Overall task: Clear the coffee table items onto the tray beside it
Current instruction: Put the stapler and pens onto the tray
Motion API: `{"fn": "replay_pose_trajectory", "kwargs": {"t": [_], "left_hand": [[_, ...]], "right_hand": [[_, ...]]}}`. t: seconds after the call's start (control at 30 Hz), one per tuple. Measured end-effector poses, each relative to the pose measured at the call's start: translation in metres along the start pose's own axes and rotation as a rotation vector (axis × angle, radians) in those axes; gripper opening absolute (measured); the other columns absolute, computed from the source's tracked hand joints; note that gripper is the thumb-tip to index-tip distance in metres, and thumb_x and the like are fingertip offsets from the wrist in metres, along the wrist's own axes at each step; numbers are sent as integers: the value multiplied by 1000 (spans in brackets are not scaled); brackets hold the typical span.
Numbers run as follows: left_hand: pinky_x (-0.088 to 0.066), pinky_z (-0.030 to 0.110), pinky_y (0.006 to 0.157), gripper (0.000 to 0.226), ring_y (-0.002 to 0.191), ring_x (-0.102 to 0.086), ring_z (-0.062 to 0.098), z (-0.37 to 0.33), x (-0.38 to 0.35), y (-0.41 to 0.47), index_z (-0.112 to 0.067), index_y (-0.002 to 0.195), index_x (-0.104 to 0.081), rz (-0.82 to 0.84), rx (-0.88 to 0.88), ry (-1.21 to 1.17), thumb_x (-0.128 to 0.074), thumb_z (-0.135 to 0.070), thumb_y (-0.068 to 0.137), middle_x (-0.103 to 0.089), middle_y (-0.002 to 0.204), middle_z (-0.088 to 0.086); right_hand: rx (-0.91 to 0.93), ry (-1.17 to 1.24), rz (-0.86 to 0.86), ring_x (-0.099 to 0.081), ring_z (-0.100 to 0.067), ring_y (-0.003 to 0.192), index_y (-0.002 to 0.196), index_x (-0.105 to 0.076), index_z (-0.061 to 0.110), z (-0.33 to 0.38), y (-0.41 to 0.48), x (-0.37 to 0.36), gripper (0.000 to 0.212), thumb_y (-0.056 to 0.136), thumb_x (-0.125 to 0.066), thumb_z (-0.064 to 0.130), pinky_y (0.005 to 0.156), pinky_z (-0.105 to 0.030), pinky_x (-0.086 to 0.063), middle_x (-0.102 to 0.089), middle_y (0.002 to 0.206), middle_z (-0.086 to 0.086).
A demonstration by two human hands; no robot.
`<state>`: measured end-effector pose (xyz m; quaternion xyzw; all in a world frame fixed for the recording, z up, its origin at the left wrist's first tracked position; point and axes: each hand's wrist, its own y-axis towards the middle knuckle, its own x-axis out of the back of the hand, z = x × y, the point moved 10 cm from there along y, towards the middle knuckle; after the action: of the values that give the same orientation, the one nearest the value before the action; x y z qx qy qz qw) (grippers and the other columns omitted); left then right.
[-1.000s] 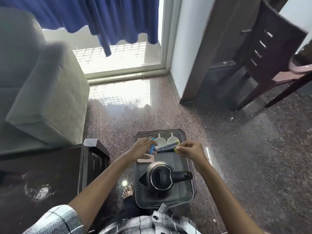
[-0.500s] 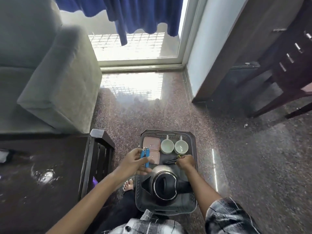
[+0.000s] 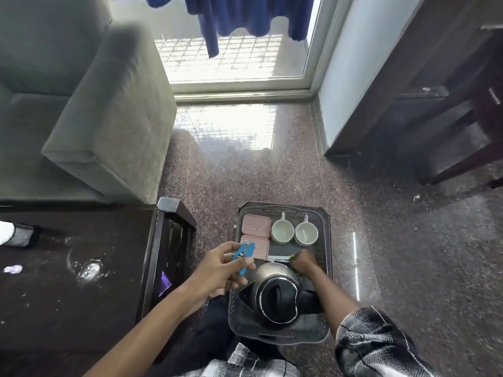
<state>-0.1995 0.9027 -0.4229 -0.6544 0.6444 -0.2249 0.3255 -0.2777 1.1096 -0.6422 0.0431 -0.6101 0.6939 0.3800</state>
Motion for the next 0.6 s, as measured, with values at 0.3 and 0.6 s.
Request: {"fn": "replay_pose_trajectory", "kwargs": {"t": [0.3, 0.6], "left_hand": [[-41, 14, 43, 17, 42, -51, 3, 0, -6, 18, -12, 102, -59, -12, 33, 76, -65, -15, 86, -69, 84, 6], [-32, 11, 38, 13, 39, -42, -2, 5, -23, 33, -15, 102, -56, 70, -31, 422, -59, -20, 90, -57, 70, -4]], "right_hand": [[173, 504, -35, -58, -19, 64, 70, -65, 10, 42, -66, 56, 14, 81, -58, 3, 59, -25, -45, -63, 75, -12], [435, 847, 337, -64, -18, 67, 104, -63, -7, 110, -170, 54, 26, 78, -65, -6, 64, -22, -56, -67, 82, -14]]}}
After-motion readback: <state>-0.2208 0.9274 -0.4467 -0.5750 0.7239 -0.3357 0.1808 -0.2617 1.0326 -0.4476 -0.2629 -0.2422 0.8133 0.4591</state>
